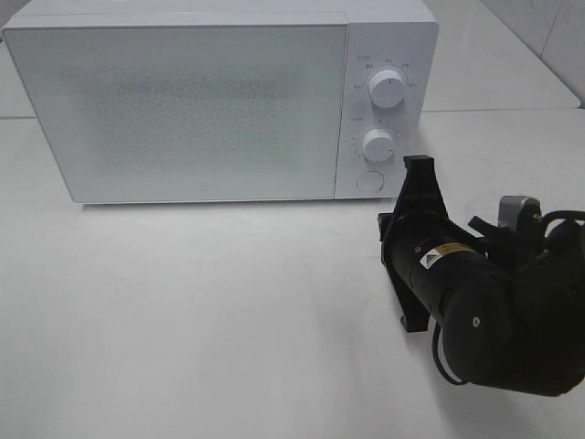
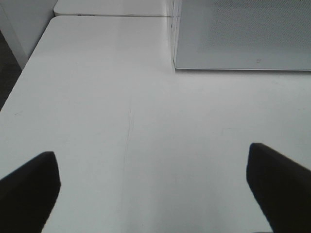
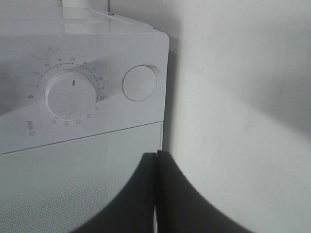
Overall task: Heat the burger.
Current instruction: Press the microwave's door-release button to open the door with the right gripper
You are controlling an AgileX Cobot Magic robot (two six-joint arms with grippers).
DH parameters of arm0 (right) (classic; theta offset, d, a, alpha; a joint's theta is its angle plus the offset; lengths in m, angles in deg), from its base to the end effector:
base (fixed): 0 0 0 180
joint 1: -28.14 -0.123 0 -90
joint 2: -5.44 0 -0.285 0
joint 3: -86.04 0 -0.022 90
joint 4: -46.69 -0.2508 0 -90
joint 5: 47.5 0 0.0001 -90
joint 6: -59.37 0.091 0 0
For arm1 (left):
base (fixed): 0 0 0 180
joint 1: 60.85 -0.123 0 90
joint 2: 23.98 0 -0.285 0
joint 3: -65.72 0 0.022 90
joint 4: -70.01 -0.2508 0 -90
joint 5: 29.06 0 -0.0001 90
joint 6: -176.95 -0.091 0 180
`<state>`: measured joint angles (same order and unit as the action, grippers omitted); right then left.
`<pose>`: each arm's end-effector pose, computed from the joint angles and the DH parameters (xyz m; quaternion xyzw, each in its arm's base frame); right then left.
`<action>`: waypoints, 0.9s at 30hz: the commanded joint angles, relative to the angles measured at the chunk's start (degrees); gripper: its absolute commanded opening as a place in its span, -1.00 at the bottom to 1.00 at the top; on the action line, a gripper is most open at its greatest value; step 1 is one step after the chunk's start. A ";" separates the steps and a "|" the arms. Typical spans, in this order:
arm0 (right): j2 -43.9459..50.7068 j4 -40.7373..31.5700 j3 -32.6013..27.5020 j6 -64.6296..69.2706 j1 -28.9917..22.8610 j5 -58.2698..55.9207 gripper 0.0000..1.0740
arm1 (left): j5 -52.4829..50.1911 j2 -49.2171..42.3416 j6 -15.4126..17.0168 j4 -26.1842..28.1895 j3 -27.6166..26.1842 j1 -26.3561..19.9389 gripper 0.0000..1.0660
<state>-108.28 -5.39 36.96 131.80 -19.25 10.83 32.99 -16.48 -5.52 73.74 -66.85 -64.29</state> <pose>0.2273 0.1570 0.1192 0.5552 0.6043 0.3988 0.4093 -0.0087 -0.0058 0.2811 -0.0052 0.8521 -0.0055 0.5234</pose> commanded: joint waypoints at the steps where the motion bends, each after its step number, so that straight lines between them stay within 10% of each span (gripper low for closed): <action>1: -0.92 3.61 2.18 1.20 2.46 -0.92 -1.00 | -0.80 -1.09 -0.06 0.40 0.23 0.00 0.83; 27: -10.60 9.80 16.10 1.78 13.35 -8.94 -1.00 | -0.80 -1.09 0.00 0.40 0.23 0.00 0.83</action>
<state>-118.54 3.43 52.09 133.46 -6.53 2.40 32.99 -16.48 -5.52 73.74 -66.85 -64.29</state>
